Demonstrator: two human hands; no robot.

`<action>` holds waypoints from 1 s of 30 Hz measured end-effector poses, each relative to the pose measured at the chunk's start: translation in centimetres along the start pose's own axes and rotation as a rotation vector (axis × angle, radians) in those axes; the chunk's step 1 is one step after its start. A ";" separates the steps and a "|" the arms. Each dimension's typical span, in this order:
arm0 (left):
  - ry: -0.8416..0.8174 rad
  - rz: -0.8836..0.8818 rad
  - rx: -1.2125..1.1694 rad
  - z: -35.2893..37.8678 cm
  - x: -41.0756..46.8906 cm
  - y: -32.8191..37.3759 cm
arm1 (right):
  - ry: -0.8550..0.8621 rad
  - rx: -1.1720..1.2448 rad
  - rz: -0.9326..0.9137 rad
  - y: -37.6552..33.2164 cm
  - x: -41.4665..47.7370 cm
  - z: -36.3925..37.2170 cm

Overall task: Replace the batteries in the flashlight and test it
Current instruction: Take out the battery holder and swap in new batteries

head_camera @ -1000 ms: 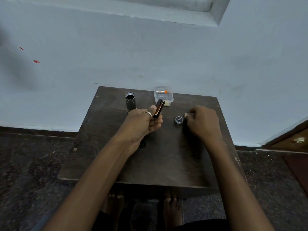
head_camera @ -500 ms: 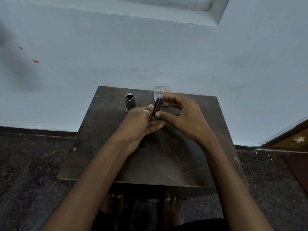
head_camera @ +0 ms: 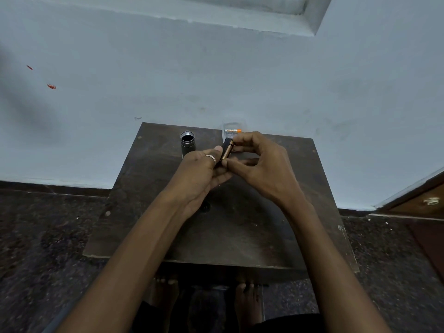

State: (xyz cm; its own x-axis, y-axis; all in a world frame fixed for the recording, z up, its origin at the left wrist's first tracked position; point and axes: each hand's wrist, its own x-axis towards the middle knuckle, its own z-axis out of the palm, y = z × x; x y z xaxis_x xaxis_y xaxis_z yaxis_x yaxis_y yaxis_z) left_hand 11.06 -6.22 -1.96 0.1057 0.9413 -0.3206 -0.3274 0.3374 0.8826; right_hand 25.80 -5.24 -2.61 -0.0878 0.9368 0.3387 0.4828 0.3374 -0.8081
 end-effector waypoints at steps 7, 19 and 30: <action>-0.056 0.020 0.002 0.1 -0.5 0.2 | 0.025 -0.086 -0.091 -0.2 -0.2 0.1; -0.021 0.050 0.055 0.0 -0.2 -0.2 | 0.049 -0.209 -0.138 -0.3 -0.4 0.5; -0.001 0.021 0.054 -0.2 0.2 -0.6 | -0.060 -0.082 0.049 -0.2 -0.1 0.2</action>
State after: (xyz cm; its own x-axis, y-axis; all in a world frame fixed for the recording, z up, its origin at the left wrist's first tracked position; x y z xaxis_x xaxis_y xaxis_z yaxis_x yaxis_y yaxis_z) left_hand 11.12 -6.25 -2.63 0.1008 0.9480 -0.3018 -0.2782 0.3181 0.9063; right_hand 25.53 -5.35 -2.54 -0.1133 0.9566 0.2683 0.5573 0.2848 -0.7799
